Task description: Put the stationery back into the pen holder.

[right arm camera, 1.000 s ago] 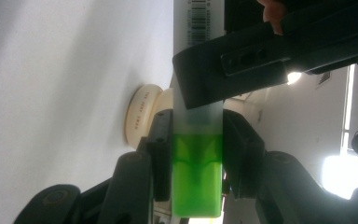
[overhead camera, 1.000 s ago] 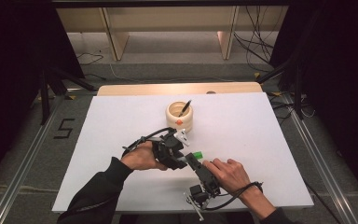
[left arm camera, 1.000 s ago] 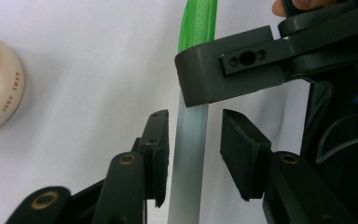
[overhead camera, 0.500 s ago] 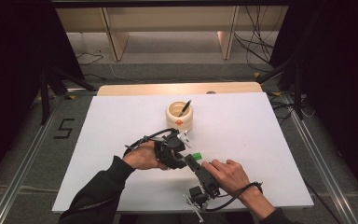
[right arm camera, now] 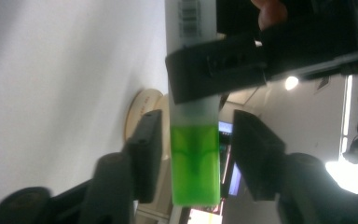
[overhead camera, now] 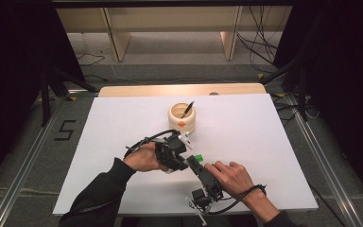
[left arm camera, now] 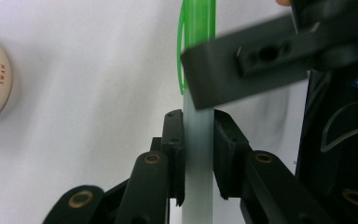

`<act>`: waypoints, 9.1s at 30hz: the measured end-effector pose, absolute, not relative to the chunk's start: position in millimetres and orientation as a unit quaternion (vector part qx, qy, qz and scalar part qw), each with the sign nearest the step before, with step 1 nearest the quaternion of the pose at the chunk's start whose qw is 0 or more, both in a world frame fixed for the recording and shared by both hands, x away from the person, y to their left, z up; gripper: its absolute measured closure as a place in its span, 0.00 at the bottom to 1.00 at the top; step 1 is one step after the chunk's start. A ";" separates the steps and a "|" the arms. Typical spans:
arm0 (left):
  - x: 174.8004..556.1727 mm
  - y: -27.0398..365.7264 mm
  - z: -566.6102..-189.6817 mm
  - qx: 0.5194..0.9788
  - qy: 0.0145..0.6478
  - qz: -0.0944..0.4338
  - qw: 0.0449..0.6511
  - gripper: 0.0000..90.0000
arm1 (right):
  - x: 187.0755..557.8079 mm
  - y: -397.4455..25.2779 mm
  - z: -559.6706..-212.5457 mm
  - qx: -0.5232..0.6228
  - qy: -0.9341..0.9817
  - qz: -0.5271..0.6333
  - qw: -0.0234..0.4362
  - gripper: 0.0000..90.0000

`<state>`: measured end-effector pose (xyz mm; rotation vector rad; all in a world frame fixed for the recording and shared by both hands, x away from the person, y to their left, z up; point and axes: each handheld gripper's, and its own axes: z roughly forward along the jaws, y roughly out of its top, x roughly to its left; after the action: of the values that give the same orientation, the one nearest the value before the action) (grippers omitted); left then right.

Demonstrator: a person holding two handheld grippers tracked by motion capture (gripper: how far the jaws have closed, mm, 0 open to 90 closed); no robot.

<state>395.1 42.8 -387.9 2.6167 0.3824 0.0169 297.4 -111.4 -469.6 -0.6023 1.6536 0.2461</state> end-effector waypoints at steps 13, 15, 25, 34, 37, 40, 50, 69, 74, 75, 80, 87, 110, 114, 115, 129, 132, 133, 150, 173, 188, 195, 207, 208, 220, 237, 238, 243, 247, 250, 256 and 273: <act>410.7 67.6 -381.5 0.940 0.190 0.033 0.280 0.85 | 306.8 -131.6 -451.1 -0.143 0.772 0.181 0.592 0.47; 414.0 72.1 -381.1 0.933 0.204 0.042 0.292 0.85 | 309.5 -134.9 -448.1 -0.122 0.781 0.196 0.581 0.47; 423.1 86.8 -378.6 0.902 0.252 0.078 0.342 0.85 | 321.7 -144.8 -435.9 0.001 0.823 0.262 0.505 0.41; 431.8 105.7 -375.3 0.851 0.309 0.114 0.409 0.85 | 332.7 -153.6 -430.3 0.110 0.846 0.335 0.400 0.37; 434.0 110.6 -374.6 0.839 0.320 0.121 0.424 0.85 | 338.0 -160.3 -426.0 0.149 0.844 0.375 0.353 0.37; 435.2 115.3 -373.0 0.824 0.332 0.132 0.439 0.85 | 342.1 -167.7 -423.2 0.184 0.839 0.411 0.305 0.35; 439.1 123.5 -370.1 0.792 0.357 0.142 0.474 0.85 | 346.2 -186.9 -420.2 0.263 0.814 0.477 0.201 0.30; 462.5 122.1 -369.1 0.749 0.396 0.152 0.509 0.85 | 342.2 -205.6 -426.1 0.313 0.788 0.508 0.152 0.28; 471.6 114.9 -370.5 0.745 0.399 0.155 0.511 0.85 | 340.8 -205.1 -429.3 0.314 0.789 0.506 0.150 0.27; 473.7 113.2 -370.9 0.746 0.398 0.158 0.510 0.85 | 340.6 -204.9 -429.7 0.314 0.789 0.506 0.150 0.27; 483.5 104.9 -370.4 0.743 0.400 0.159 0.512 0.85 | 339.8 -206.2 -431.4 0.316 0.789 0.505 0.151 0.26; 494.3 94.7 -372.2 0.740 0.406 0.162 0.511 0.85 | 338.0 -207.8 -432.4 0.319 0.786 0.508 0.147 0.22; 525.9 73.2 -381.0 0.734 0.425 0.180 0.499 0.85 | 336.9 -204.5 -434.7 0.312 0.792 0.506 0.143 0.22; 528.3 70.3 -382.6 0.737 0.423 0.181 0.496 0.85 | 337.1 -203.7 -435.2 0.312 0.793 0.504 0.143 0.22; 529.0 69.4 -383.5 0.736 0.424 0.181 0.496 0.85 | 337.1 -203.6 -435.2 0.311 0.793 0.504 0.143 0.22; 538.6 62.8 -390.4 0.736 0.442 0.175 0.482 0.85 | 336.9 -204.3 -434.7 0.312 0.791 0.507 0.142 0.22; 540.0 62.4 -391.9 0.736 0.444 0.174 0.480 0.84 | 336.8 -204.0 -434.7 0.310 0.793 0.506 0.141 0.22; 540.5 62.1 -392.8 0.737 0.444 0.176 0.479 0.84 | 336.8 -203.9 -434.6 0.311 0.792 0.506 0.141 0.22; 544.9 60.1 -402.0 0.725 0.462 0.174 0.480 0.81 | 336.8 -203.5 -434.8 0.309 0.794 0.505 0.139 0.22; 499.0 84.9 -356.6 0.743 0.427 0.145 0.494 0.29 | 336.9 -203.6 -434.8 0.310 0.793 0.505 0.140 0.22; 464.6 102.5 -368.0 0.749 0.403 0.128 0.510 0.26 | 337.2 -204.2 -434.9 0.311 0.792 0.508 0.137 0.22; 449.6 110.6 -368.4 0.755 0.386 0.131 0.514 0.25 | 337.2 -205.0 -435.3 0.312 0.792 0.508 0.133 0.22; 429.5 116.1 -371.0 0.761 0.368 0.124 0.520 0.22 | 336.4 -203.6 -434.5 0.311 0.790 0.510 0.135 0.22; 428.2 116.7 -371.4 0.760 0.367 0.124 0.522 0.21 | 336.4 -203.6 -434.4 0.311 0.790 0.510 0.135 0.22; 409.0 125.5 -378.4 0.757 0.357 0.126 0.533 0.21 | 337.2 -203.7 -434.6 0.312 0.789 0.512 0.133 0.22; 383.2 132.9 -392.5 0.761 0.334 0.123 0.542 0.18 | 337.3 -204.9 -434.7 0.314 0.788 0.512 0.135 0.22; 381.7 134.3 -393.2 0.761 0.331 0.124 0.543 0.18 | 337.3 -204.9 -434.8 0.314 0.788 0.512 0.136 0.22; 374.0 139.9 -396.7 0.761 0.330 0.127 0.544 0.18 | 337.6 -205.1 -434.9 0.314 0.789 0.511 0.137 0.22; 367.5 143.9 -400.2 0.763 0.326 0.136 0.541 0.18 | 337.4 -205.3 -435.0 0.314 0.789 0.510 0.139 0.22; 362.5 147.6 -403.8 0.765 0.326 0.137 0.538 0.18 | 337.5 -206.0 -435.2 0.316 0.788 0.509 0.139 0.22; 354.8 155.3 -408.2 0.765 0.325 0.141 0.538 0.18 | 337.1 -205.8 -435.3 0.317 0.789 0.508 0.138 0.22; 345.9 166.9 -425.9 0.773 0.343 0.125 0.518 0.18 | 336.3 -206.2 -435.8 0.319 0.787 0.509 0.141 0.22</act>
<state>345.9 166.9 -425.9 1.8558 0.8231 0.2988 336.3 -206.2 -435.8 0.9211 2.2713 1.4696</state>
